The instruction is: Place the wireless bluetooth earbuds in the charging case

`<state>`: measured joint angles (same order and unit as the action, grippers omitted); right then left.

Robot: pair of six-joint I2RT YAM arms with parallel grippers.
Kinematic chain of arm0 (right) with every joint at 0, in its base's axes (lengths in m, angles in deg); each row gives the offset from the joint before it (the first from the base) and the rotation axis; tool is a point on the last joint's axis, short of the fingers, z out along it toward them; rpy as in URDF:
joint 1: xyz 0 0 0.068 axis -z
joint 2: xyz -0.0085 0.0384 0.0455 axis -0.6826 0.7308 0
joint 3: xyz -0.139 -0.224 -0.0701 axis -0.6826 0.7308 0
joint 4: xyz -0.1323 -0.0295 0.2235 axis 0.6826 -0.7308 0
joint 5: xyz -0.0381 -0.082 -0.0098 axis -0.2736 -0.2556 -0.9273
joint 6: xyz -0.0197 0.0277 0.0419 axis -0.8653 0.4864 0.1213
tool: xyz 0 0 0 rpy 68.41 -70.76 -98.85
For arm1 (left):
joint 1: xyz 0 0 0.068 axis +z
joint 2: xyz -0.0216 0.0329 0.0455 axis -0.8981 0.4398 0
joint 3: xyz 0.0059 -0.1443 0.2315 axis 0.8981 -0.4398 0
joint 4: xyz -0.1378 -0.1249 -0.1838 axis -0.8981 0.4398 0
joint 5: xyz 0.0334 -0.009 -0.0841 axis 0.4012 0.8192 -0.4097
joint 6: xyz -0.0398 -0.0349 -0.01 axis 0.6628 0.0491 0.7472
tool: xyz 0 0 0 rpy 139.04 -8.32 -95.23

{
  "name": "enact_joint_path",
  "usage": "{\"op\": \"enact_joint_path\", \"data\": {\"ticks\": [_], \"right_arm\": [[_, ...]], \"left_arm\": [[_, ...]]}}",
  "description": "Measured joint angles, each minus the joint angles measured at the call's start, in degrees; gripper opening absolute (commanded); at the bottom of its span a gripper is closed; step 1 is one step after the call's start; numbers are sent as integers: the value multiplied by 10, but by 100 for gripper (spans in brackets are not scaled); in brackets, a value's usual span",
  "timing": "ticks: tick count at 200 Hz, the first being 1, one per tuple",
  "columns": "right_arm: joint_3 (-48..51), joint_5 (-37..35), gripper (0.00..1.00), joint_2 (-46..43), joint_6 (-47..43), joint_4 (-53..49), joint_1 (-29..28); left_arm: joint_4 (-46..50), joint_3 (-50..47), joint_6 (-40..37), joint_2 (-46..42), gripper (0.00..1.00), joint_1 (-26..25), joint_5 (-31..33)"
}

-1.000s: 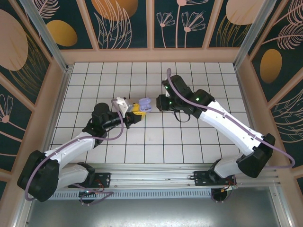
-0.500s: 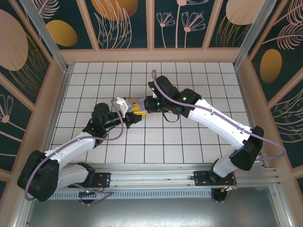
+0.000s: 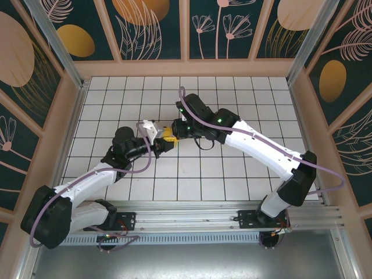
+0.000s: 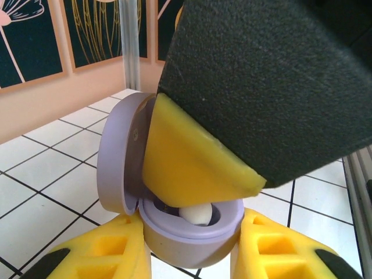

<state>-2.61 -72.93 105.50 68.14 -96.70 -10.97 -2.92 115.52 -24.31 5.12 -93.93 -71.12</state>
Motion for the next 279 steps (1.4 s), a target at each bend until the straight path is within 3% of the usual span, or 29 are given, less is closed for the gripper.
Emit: {"op": "enact_joint_path", "data": {"ticks": [32,70,147,199,227,279], "right_arm": [[-5,-3,28,3,-3,-5,0],[-12,-3,33,6,-4,-10,-2],[-16,-2,33,1,-4,-10,-3],[-16,-3,34,-55,-4,-8,7],[3,1,34,-113,-2,2,56],[134,30,34,-196,12,19,209]], "left_arm": [[0,0,0,0,11,0,0],[0,0,0,-3,11,0,0],[0,0,0,-5,12,0,1],[0,-10,0,-15,12,0,3],[0,-14,0,-19,12,0,6],[0,-15,0,-26,12,0,7]]}}
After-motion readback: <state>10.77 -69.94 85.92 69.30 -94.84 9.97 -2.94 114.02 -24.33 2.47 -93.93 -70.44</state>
